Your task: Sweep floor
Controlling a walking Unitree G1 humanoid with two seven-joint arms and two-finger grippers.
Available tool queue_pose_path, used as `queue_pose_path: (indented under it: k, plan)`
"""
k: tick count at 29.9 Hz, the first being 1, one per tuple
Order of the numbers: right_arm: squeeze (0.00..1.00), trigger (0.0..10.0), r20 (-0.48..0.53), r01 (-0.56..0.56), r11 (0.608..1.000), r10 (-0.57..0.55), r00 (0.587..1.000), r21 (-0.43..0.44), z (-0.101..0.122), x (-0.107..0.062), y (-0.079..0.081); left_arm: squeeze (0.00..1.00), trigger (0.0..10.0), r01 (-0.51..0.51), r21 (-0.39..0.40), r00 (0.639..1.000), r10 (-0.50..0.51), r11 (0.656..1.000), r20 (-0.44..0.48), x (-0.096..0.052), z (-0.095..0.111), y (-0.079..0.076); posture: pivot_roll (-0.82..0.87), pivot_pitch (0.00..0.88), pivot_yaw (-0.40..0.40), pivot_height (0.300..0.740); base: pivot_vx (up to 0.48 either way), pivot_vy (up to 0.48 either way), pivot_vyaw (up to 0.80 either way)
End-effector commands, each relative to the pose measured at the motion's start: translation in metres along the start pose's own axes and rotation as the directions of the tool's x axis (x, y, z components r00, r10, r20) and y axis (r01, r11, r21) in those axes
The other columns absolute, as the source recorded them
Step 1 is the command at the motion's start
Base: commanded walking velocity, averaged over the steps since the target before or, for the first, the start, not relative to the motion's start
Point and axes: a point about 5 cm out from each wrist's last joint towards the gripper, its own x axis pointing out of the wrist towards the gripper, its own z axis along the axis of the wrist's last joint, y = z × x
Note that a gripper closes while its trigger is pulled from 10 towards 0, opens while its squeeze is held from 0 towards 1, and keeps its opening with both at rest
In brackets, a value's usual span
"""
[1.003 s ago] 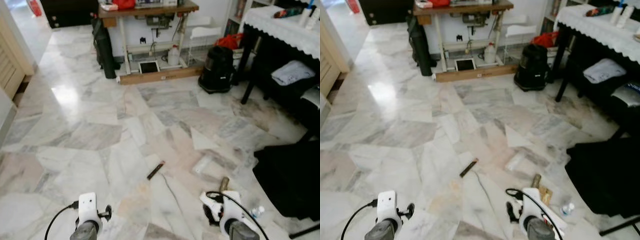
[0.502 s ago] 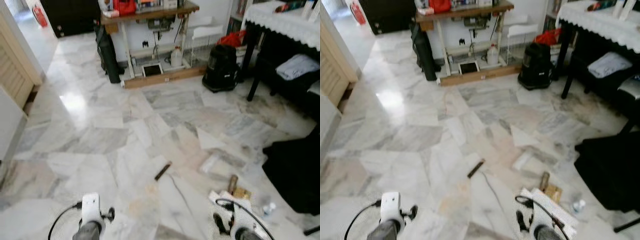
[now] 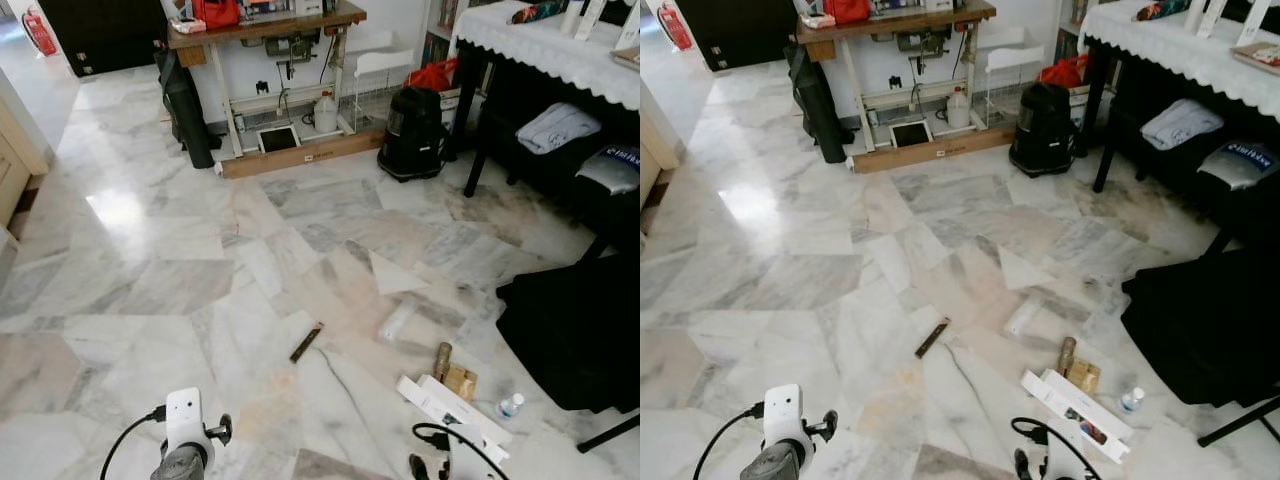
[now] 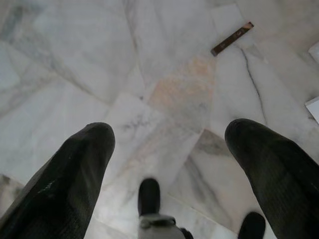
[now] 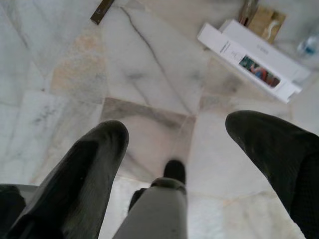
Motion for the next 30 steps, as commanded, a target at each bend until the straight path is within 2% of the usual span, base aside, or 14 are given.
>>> queue_pose_path:
  k: [1, 5, 10, 15, 16, 18, 20, 25, 30]
  plan:
    - [0.0, 10.0, -0.009, -0.007, 0.999, 0.007, 1.0, -0.031, 0.004, 0.002, 0.005, 0.0, 10.0, -0.048, -0.035, 0.999, 0.048, 0.998, 0.01, -0.001, -0.002, 0.01, -0.12, 0.0, -0.018, 0.74, 0.0, 0.0, 0.0]
    - [0.0, 10.0, -0.007, -0.012, 0.998, 0.012, 1.0, -0.059, 0.008, 0.003, 0.009, 0.0, 10.0, -0.091, -0.066, 0.996, 0.091, 0.994, 0.009, -0.004, -0.006, 0.02, -0.07, 0.0, -0.036, 0.74, 0.0, 0.0, 0.0]
    - [0.0, 10.0, 0.009, -0.027, 0.996, 0.028, 1.0, -0.081, 0.015, 0.004, 0.003, 0.0, 10.0, -0.119, -0.074, 0.993, 0.119, 0.99, 0.004, -0.007, -0.013, 0.031, -0.04, 0.0, -0.037, 0.74, 0.0, 0.0, 0.0]
    - [0.0, 10.0, 0.008, -0.028, 0.995, 0.029, 1.0, -0.092, 0.017, 0.002, -0.01, 0.0, 10.0, -0.132, -0.059, 0.991, 0.131, 0.99, -0.014, -0.011, -0.022, 0.04, -0.03, 0.0, -0.023, 0.74, 0.0, 0.0, 0.0]
    - [0.0, 10.0, 0.006, -0.021, 0.996, 0.022, 1.0, -0.09, 0.018, 0.001, -0.017, 0.0, 10.0, -0.126, -0.03, 0.992, 0.125, 0.992, -0.016, -0.013, -0.024, 0.043, -0.03, 0.0, -0.018, 0.74, 0.0, 0.0, 0.0]
    - [0.0, 10.0, 0.002, 0.0, 0.998, 0.0, 1.0, -0.067, 0.017, -0.002, -0.027, 0.0, 10.0, -0.133, -0.021, 0.991, 0.133, 0.991, -0.018, -0.014, -0.025, 0.047, -0.04, 0.0, -0.012, 0.74, 0.0, 0.0, 0.0]
    - [0.0, 10.0, -0.004, 0.009, 0.998, -0.01, 1.0, -0.065, 0.015, -0.003, -0.031, 0.0, 10.0, -0.13, -0.012, 0.991, 0.129, 0.991, -0.022, -0.014, -0.026, 0.048, -0.04, 0.0, -0.009, 0.74, 0.0, 0.0, 0.0]
    - [0.0, 10.0, -0.01, 0.034, 0.999, -0.034, 0.999, -0.025, 0.01, -0.003, -0.032, 0.0, 10.0, -0.102, 0.031, 0.994, 0.102, 0.994, -0.025, -0.013, -0.025, 0.048, -0.05, 0.0, 0.005, 0.74, 0.0, 0.0, 0.0]
    - [0.0, 10.0, -0.022, 0.033, 0.999, -0.033, 0.999, -0.02, 0.006, -0.001, -0.02, 0.0, 10.0, -0.097, 0.037, 0.994, 0.099, 0.995, -0.037, -0.013, -0.026, 0.047, -0.05, 0.0, 0.01, 0.74, 0.0, 0.0, -0.32]
